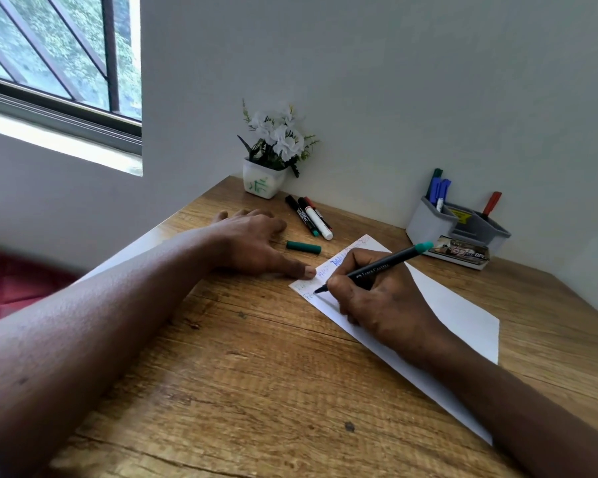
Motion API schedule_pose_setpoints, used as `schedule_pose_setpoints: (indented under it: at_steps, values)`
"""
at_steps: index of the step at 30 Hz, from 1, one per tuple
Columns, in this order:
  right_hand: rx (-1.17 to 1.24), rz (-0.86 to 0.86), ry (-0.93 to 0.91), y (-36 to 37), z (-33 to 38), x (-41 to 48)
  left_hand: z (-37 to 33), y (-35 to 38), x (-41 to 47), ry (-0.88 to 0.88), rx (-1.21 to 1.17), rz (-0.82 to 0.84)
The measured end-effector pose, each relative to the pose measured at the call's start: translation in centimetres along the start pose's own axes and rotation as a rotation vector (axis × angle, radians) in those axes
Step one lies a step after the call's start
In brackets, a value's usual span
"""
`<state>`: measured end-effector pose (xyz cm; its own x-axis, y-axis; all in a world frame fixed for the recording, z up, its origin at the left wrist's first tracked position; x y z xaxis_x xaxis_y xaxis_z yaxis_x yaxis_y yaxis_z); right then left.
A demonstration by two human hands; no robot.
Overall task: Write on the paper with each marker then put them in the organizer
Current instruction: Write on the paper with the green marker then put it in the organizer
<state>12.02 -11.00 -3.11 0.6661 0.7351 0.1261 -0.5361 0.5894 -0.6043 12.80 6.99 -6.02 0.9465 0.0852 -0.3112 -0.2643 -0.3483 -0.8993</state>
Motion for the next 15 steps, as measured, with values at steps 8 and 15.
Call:
schedule_pose_setpoints:
  at_steps: [8,15]
  values:
    - [0.005,-0.016,0.004,-0.15,-0.09,-0.07,-0.13,-0.12,-0.22,-0.004,-0.005,-0.003]
    - [-0.009,-0.042,0.009,-0.41,-0.14,-0.15,-0.03,-0.01,-0.01,-0.004,-0.001,0.001]
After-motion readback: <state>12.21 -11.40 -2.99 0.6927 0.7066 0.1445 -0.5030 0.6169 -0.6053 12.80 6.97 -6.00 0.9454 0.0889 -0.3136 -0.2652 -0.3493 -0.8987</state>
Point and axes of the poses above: each hand's wrist, its own x-axis towards the middle knuckle, its own y-axis out of the palm, z = x × y, the point moved 10 cm from there along x, towards the middle knuckle, and after that the axes turned 14 degrees about z, right-handed, at the moved point
